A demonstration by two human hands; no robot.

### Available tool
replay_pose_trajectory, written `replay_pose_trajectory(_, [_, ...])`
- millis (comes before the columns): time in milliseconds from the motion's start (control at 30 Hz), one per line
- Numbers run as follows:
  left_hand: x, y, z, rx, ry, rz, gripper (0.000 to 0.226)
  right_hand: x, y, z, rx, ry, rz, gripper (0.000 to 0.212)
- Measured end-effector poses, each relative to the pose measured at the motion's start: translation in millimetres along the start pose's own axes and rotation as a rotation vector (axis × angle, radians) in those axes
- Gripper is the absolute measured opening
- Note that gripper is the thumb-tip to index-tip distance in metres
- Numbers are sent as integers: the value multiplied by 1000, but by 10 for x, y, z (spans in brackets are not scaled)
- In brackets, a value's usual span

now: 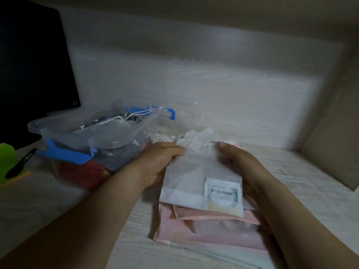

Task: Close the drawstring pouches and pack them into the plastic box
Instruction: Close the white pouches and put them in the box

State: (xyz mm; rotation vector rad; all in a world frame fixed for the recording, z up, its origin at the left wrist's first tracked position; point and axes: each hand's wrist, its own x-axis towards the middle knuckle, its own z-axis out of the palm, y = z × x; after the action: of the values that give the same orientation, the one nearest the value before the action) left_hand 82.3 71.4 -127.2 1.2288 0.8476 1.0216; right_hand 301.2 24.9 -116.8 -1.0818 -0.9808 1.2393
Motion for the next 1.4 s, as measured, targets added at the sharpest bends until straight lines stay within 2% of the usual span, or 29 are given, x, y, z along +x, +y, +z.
replay_pose_trajectory(33, [16,-21,7,-4,0,4,19,7,15,4,-27,15,-20,38])
replay_pose_trajectory(100, [26,-26,18,-52,31,28,15,9,35,17,-57,0,-28,22])
replay_pose_trajectory(167, [46,-34,13,-56,60,61,28,-5,40,43,-126,-7,-41,14])
replay_pose_trajectory(300, [28,-71,21,4,103,87,16,-57,56,73,-110,-45,-81,23])
replay_pose_trajectory(433, [-14,-64,80,80,75,118,22,-69,44,73,-26,-52,-77,30])
replay_pose_trajectory(633, [-56,-17,104,25,124,78,21,-69,44,84,-16,-43,-88,26])
replay_pose_trajectory(733, [-64,-16,118,-71,141,32,21,-59,-20,109,120,-25,-34,24])
replay_pose_trajectory(833, [-24,-45,123,-169,138,11,21,-57,-44,96,153,-3,-20,21])
replay_pose_trajectory(933, [11,-68,124,-228,138,9,24,-71,-20,75,289,-82,31,18])
replay_pose_trajectory(1000, [11,-75,125,-255,134,9,28,-71,-12,61,388,-85,76,24])
replay_pose_trajectory(1200, [-39,-6,121,-400,98,-27,40,46,11,3,370,49,15,29])
replay_pose_trajectory(1400, [-34,13,138,-628,78,-93,38,44,3,-4,351,73,-7,30])
